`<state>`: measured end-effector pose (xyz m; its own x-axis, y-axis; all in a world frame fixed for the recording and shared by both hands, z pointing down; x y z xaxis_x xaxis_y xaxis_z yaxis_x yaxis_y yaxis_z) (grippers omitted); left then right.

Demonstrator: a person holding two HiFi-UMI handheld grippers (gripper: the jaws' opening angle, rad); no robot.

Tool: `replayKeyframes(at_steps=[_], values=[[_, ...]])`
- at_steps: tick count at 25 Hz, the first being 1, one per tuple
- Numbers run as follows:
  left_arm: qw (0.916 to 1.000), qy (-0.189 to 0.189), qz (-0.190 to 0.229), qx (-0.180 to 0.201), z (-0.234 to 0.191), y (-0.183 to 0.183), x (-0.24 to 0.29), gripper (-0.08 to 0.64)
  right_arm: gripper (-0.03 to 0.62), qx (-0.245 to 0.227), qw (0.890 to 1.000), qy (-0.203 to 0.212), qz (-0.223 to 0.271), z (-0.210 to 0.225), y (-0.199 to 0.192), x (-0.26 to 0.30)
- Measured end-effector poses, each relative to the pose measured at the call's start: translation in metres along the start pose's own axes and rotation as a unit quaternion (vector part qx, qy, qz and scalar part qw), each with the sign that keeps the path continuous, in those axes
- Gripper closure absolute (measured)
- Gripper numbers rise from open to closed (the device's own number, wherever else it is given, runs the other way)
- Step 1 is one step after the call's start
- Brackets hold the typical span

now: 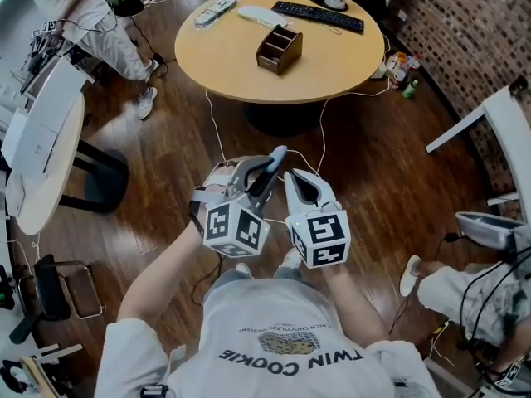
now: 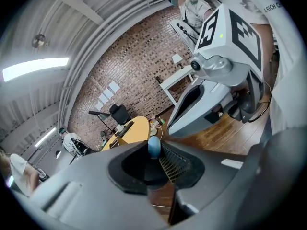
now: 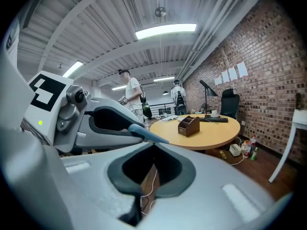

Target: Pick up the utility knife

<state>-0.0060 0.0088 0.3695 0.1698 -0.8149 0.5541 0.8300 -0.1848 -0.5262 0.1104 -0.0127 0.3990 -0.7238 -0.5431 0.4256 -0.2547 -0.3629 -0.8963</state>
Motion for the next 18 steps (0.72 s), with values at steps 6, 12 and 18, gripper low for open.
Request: replayKeyframes(at_steps=[6,12,18], values=[[0.9996,-0.004,0.013,-0.024,0.003,-0.036,-0.04,0.488,0.592,0.001,1.0,-0.015,0.006,-0.05,-0.002,0.006],[0.9991,-0.01,0.021,-0.037,0.005,-0.085,-0.09,0.488,0.592,0.007,1.0,-0.027,0.013,-0.123,-0.008,0.012],[0.998,-0.012,0.027,-0.056,0.011,-0.127,-0.129,0.488,0.592,0.009,0.999,-0.038,0.014,-0.18,-0.019,0.016]])
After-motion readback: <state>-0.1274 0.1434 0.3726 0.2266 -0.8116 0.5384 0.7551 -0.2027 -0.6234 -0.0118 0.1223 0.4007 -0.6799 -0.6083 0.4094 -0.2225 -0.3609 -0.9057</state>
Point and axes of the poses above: the fingertips, and each gripper's own axes: x forward along the fingers, z to its right, y out of its top, the point moved 9 cm from there along -x, backward along the fingers, and after that the axes turned 8 degrees about -z, right-handed, at the moved point
